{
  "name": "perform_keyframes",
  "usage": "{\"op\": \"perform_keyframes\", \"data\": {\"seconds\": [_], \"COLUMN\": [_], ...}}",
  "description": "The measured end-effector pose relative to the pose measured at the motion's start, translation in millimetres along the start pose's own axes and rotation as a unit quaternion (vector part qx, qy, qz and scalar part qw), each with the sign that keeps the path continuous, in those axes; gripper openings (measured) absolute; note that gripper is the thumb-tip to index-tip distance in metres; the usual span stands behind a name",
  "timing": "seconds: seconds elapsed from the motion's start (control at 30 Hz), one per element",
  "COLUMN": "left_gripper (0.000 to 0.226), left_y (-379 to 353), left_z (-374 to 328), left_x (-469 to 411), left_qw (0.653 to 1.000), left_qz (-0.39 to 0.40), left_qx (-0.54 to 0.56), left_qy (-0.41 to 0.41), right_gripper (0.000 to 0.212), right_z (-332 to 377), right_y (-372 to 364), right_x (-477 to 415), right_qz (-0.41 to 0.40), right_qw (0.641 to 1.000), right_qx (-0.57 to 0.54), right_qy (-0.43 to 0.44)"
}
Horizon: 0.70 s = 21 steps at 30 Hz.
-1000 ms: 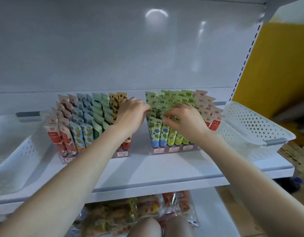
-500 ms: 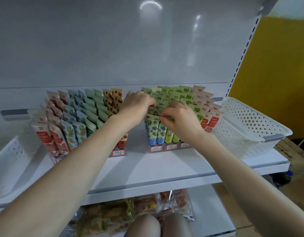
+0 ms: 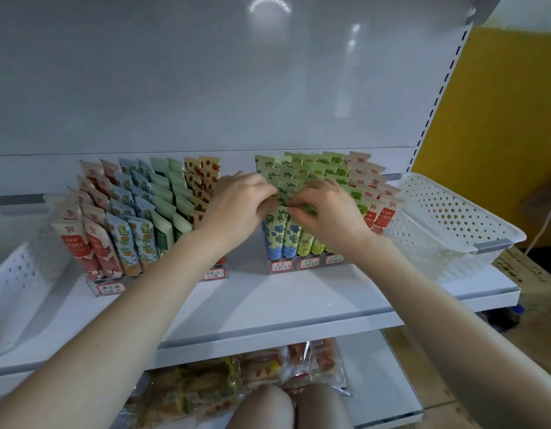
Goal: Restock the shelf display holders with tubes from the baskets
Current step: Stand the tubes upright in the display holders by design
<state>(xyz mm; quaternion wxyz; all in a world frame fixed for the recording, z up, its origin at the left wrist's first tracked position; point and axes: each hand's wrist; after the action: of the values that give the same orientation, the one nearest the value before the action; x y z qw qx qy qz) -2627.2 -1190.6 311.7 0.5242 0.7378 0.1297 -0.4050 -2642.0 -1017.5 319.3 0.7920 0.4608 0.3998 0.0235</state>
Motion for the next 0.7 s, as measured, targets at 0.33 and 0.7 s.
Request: {"op": "perform_keyframes", "data": {"seconds": [0.33, 0.7], "left_gripper": [0.010, 0.014], "left_y": [-1.9, -2.5], "left_z": [0.0, -2.6], "left_x": [5.0, 0.1], "left_qw": [1.000, 1.000], "left_qz": [0.018, 0.017], "left_qx": [0.021, 0.014], "left_qy": [0.014, 0.009], "right_gripper": [0.020, 0.018], "right_z": [-0.7, -1.3], "right_y": [4.3, 7.6], "right_x": [0.2, 0.5], "right_qz": [0.026, 0.022], "right_qw": [0.998, 0.999], "right_qx": [0.053, 0.016], "right_qy": [-0.009, -0.018]}}
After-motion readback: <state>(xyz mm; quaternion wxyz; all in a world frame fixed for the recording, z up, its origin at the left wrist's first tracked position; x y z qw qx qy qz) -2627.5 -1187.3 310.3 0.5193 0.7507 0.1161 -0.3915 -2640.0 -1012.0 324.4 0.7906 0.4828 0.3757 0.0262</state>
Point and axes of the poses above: each hand's wrist, its own x-axis away from the middle knuckle, its own y-axis out of the back of the hand, z = x × y, and after that the axes turned 6 degrees about -z, right-handed
